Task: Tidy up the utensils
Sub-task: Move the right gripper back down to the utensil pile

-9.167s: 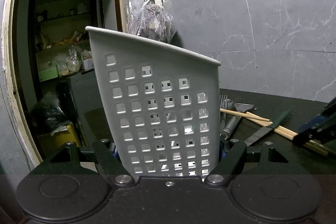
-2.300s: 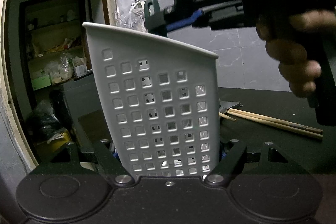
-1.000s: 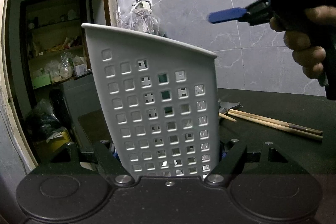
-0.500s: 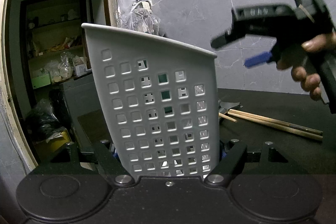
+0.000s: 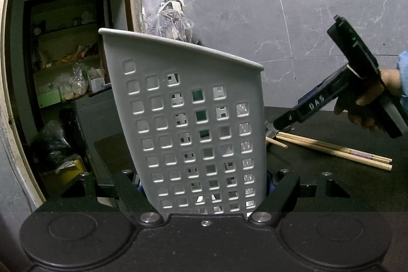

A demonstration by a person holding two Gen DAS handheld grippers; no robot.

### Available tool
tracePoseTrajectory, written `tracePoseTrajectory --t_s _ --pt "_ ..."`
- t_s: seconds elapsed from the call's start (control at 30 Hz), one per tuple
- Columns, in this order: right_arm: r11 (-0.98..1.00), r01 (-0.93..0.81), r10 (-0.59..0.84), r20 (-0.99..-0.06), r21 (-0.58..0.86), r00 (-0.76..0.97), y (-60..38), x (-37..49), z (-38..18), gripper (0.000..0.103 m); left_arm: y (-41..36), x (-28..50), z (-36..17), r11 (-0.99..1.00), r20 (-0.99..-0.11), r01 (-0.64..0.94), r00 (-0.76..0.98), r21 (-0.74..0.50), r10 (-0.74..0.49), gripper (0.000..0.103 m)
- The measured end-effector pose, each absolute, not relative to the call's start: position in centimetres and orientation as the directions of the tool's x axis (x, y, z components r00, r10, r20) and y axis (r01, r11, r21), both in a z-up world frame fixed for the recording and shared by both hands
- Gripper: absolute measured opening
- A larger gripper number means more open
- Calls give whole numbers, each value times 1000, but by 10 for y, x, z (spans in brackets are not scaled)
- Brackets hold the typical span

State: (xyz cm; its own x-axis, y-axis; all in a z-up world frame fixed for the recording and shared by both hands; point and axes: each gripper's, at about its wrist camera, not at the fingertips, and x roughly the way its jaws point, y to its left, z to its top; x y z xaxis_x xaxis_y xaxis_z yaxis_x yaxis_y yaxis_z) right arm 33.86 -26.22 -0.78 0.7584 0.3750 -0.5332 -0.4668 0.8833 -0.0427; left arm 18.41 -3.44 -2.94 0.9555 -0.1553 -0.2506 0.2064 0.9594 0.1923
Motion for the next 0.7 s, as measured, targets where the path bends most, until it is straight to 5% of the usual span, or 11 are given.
tracePoseTrajectory --t_s 0.33,0.7 --pt "689 -636 342 -618 -348 708 -229 343 -23 103 -35 185 -30 958 -252 207 955 197 -155 79" --pt "489 -808 473 -678 -329 563 -205 355 -19 98 -34 183 -30 956 -252 208 956 205 -153 79"
